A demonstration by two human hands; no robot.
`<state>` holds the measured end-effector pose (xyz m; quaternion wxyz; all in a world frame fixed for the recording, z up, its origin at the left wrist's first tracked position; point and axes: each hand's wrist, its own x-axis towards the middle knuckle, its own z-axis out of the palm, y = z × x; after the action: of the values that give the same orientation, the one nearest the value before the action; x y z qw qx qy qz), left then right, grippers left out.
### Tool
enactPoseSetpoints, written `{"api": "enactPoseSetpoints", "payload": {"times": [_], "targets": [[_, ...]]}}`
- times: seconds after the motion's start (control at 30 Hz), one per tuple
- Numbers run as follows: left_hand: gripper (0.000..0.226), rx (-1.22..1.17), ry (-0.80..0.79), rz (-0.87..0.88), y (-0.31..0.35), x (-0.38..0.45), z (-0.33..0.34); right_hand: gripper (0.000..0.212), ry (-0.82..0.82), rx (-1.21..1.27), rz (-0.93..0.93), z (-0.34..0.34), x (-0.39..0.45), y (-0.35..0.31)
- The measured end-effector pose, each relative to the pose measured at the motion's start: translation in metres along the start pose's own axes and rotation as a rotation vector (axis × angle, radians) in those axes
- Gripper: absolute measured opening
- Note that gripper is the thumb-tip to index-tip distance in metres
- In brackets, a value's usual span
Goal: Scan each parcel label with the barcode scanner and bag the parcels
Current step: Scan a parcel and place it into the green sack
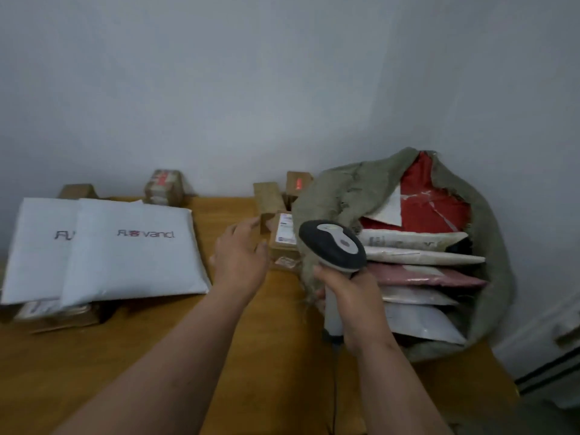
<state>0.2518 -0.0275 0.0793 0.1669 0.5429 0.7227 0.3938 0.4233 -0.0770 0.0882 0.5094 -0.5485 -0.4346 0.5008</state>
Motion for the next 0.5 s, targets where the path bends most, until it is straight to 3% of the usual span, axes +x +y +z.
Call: {"api": "enactPoseSetpoints", "payload": {"times": [0.27,0.5], "targets": [[0.043,-0.141,0.005,-0.362,-0.181,-0.027,-0.154,0.023,-0.150,-0.094,0.090,0.185,-0.047,0.040],[0.044,-0.296,0.083,-0.535,-0.267,-0.022,-0.212,0.027,-0.269,-0.158,0.132,0.283,-0.056,0.057]]}}
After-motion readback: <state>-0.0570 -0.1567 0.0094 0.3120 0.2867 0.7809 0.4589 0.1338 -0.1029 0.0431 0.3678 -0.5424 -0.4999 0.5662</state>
